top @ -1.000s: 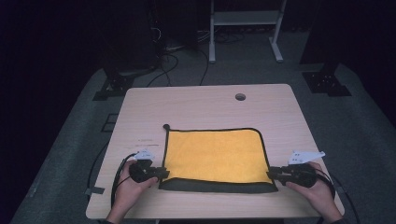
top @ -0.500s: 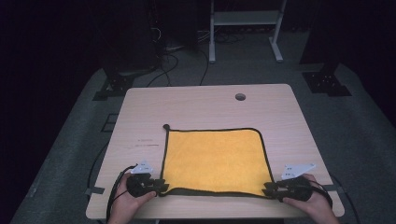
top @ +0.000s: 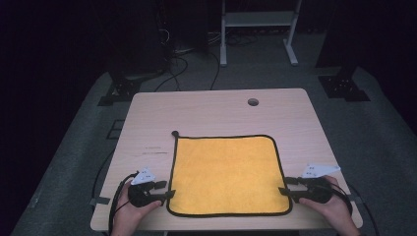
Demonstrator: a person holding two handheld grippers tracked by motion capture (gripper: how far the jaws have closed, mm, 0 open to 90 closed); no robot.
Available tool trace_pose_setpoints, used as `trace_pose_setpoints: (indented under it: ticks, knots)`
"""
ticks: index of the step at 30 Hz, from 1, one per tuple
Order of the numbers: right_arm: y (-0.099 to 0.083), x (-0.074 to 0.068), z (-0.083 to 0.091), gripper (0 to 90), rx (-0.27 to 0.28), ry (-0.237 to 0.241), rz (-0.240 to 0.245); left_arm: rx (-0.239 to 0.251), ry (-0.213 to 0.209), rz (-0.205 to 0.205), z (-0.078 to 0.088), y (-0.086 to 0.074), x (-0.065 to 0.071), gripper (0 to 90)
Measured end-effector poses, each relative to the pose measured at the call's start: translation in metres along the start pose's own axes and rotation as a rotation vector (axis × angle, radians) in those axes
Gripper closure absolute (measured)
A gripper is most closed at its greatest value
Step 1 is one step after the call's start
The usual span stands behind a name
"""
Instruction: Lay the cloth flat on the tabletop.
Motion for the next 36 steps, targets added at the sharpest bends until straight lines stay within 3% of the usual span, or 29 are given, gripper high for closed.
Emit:
trace_pose_setpoints:
  ticks: [4,7,13,16,22,25,27,32,36]
  knots:
    - [0.007,0.024,-0.008,40.3,0.015,-0.103,-0.019,0.031,0.034,0.002,-0.003,0.008,-0.016,38.6]
    - [0.011,0.044,-0.012,39.0,0.021,-0.189,-0.046,0.026,0.063,0.003,-0.006,0.011,-0.027,36.5]
    - [0.009,0.078,-0.018,35.8,-0.008,-0.323,-0.111,0.021,0.153,0.0,-0.012,0.019,-0.054,33.1]
    - [0.005,0.09,-0.019,34.7,-0.033,-0.367,-0.129,0.007,0.194,0.013,-0.016,0.018,-0.068,31.3]
    - [0.0,0.096,-0.021,33.1,-0.05,-0.365,-0.157,-0.021,0.237,0.058,-0.016,0.011,-0.085,27.6]
    - [-0.001,0.097,-0.021,31.7,-0.043,-0.363,-0.161,0.004,0.249,0.054,-0.015,0.009,-0.088,26.7]
    - [-0.002,0.097,-0.021,30.3,-0.035,-0.366,-0.165,0.007,0.278,0.047,-0.014,0.007,-0.091,23.7]
    - [-0.002,0.097,-0.022,27.5,-0.026,-0.372,-0.17,-0.009,0.322,0.096,-0.014,0.004,-0.094,7.4]
    - [-0.002,0.097,-0.022,26.3,-0.027,-0.369,-0.169,0.008,0.323,0.096,-0.012,0.004,-0.093,12.4]
Point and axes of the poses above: each handheld gripper's, and its own axes: z roughly backward along the jaws, y roughly out of its top, x roughly to its right, the point moved 8 cm from there along -z, roughly forward along the jaws, and after that the axes turned 7 degrees about -y, right-handed, at the moved point
